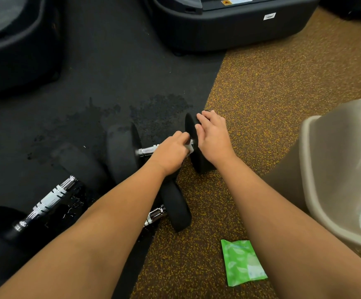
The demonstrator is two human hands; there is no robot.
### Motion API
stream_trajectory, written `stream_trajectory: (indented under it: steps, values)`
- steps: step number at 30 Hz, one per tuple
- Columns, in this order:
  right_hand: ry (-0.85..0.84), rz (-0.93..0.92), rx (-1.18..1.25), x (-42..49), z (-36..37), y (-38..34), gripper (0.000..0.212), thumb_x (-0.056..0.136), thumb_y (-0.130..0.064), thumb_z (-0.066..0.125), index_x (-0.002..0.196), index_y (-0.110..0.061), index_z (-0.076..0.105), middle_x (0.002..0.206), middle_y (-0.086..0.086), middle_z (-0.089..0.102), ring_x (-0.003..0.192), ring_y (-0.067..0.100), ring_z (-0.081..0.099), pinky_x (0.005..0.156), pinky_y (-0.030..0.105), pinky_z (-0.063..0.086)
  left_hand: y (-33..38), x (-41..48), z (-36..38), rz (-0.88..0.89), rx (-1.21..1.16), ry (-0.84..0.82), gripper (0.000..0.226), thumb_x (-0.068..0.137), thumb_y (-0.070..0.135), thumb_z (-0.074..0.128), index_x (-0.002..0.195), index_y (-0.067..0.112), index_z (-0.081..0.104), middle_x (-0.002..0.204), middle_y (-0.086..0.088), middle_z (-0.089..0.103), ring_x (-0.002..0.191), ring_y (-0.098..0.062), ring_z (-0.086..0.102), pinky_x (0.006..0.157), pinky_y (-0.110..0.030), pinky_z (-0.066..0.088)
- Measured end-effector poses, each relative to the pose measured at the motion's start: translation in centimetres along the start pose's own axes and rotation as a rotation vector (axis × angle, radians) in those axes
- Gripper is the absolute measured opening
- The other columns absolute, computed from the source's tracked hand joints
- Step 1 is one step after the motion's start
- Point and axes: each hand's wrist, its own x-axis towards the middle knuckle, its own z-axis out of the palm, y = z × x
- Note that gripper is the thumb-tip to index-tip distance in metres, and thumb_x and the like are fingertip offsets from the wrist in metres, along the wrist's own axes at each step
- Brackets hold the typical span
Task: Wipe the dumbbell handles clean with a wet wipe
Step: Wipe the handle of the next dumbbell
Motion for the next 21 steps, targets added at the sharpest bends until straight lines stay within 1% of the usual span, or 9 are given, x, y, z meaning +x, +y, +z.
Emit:
stream_trajectory:
  steps: [2,4,6,8,11,14,16,18,21]
  values:
    - [0.004,0.015,0.009,-0.1,0.1,-0.1,0.037,0.092,-0.019,0.048,0.118,0.005,0.060,0.121,0.022,0.057,0.119,0.042,0.045,0.101,0.049,0.040,0.3,0.3,-0.4,0.007,-0.002,-0.016,0.033,0.092,0.015,0.051,0.121,0.001,0.059,0.129,-0.009,0.043,0.115,-0.025,0.043,0.091,-0.033,0.041]
    - [0.000,0.020,0.012,-0.1,0.0,-0.3,0.039,0.092,-0.022,0.045,0.117,0.005,0.060,0.120,0.022,0.057,0.119,0.042,0.046,0.101,0.050,0.040,0.0,0.4,-0.5,-0.004,-0.022,-0.041,0.034,0.092,0.016,0.053,0.123,0.004,0.058,0.130,-0.007,0.043,0.116,-0.024,0.043,0.089,-0.033,0.043]
    - [-0.021,0.015,0.001,-0.1,-0.1,-0.3,0.037,0.093,-0.018,0.047,0.120,0.004,0.058,0.122,0.022,0.056,0.121,0.042,0.044,0.103,0.049,0.038,-0.6,0.2,-0.4,-0.017,-0.019,-0.044,0.033,0.091,0.018,0.057,0.123,0.010,0.060,0.130,-0.004,0.044,0.117,-0.021,0.043,0.088,-0.032,0.046]
    - [-0.037,0.006,-0.008,0.1,-0.2,-0.2,0.035,0.094,-0.015,0.049,0.122,0.004,0.056,0.126,0.021,0.054,0.124,0.040,0.041,0.106,0.048,0.036,-1.4,-0.3,-0.4,-0.097,-0.060,-0.033,0.030,0.090,0.020,0.058,0.120,0.014,0.063,0.126,-0.003,0.048,0.115,-0.021,0.047,0.087,-0.035,0.047]
    - [-0.043,0.006,-0.007,0.3,-0.3,-0.2,0.035,0.095,-0.016,0.049,0.125,0.002,0.054,0.128,0.019,0.052,0.127,0.038,0.038,0.108,0.044,0.032,-2.1,-0.6,-0.8,-0.275,-0.144,-0.027,0.027,0.087,0.024,0.063,0.112,0.017,0.062,0.117,-0.002,0.053,0.108,-0.024,0.054,0.086,-0.038,0.047]
    - [-0.034,0.009,-0.011,0.5,-0.1,-0.2,0.035,0.094,-0.016,0.050,0.123,0.002,0.056,0.126,0.019,0.054,0.123,0.039,0.041,0.106,0.044,0.033,-1.7,-0.4,-1.0,-0.346,-0.137,-0.014,0.024,0.085,0.022,0.063,0.107,0.014,0.059,0.110,-0.005,0.053,0.103,-0.026,0.055,0.080,-0.039,0.047]
    - [-0.020,0.005,-0.013,0.4,0.0,-0.1,0.034,0.092,-0.016,0.051,0.120,0.003,0.058,0.123,0.020,0.056,0.120,0.040,0.044,0.104,0.045,0.036,-0.9,-0.2,-0.8,-0.330,-0.101,0.011,0.023,0.087,0.018,0.061,0.108,0.011,0.057,0.110,-0.007,0.051,0.104,-0.025,0.052,0.075,-0.037,0.046]
    - [-0.012,-0.001,-0.021,0.3,0.1,-0.1,0.034,0.092,-0.016,0.051,0.120,0.003,0.058,0.123,0.020,0.056,0.121,0.040,0.044,0.103,0.044,0.035,-0.6,-0.1,-0.4,-0.275,-0.051,0.036,0.021,0.087,0.015,0.060,0.108,0.010,0.057,0.110,-0.007,0.050,0.105,-0.024,0.050,0.072,-0.035,0.046]
    - [-0.011,-0.001,-0.034,0.2,0.1,0.0,0.035,0.094,-0.017,0.051,0.122,0.001,0.057,0.126,0.018,0.055,0.124,0.037,0.042,0.105,0.042,0.034,-0.5,0.2,0.2,-0.187,0.022,0.073,0.015,0.088,0.014,0.060,0.102,0.008,0.059,0.105,-0.008,0.050,0.098,-0.025,0.052,0.066,-0.035,0.045]
